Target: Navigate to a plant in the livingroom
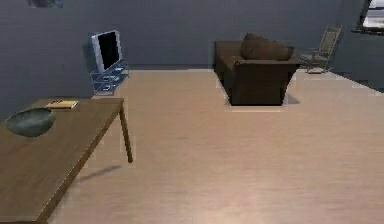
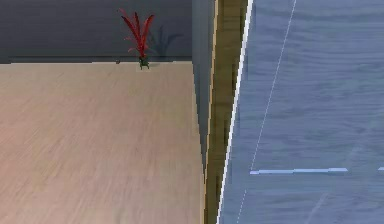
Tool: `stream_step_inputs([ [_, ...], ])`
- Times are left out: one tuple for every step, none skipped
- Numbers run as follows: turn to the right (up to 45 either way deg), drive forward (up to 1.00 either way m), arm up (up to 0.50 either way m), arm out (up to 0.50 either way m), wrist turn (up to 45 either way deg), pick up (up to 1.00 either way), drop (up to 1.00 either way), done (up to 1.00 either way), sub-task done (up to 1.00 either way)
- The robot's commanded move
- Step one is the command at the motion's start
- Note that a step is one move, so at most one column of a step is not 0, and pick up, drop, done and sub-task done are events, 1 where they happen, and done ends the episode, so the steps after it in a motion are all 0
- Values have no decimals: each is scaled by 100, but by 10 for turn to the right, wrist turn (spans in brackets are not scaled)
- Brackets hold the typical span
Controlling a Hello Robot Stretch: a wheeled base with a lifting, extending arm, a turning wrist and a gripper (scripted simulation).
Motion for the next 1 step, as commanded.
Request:
stream_step_inputs([
  [0,15,0,0,0,0,0,0,0],
])
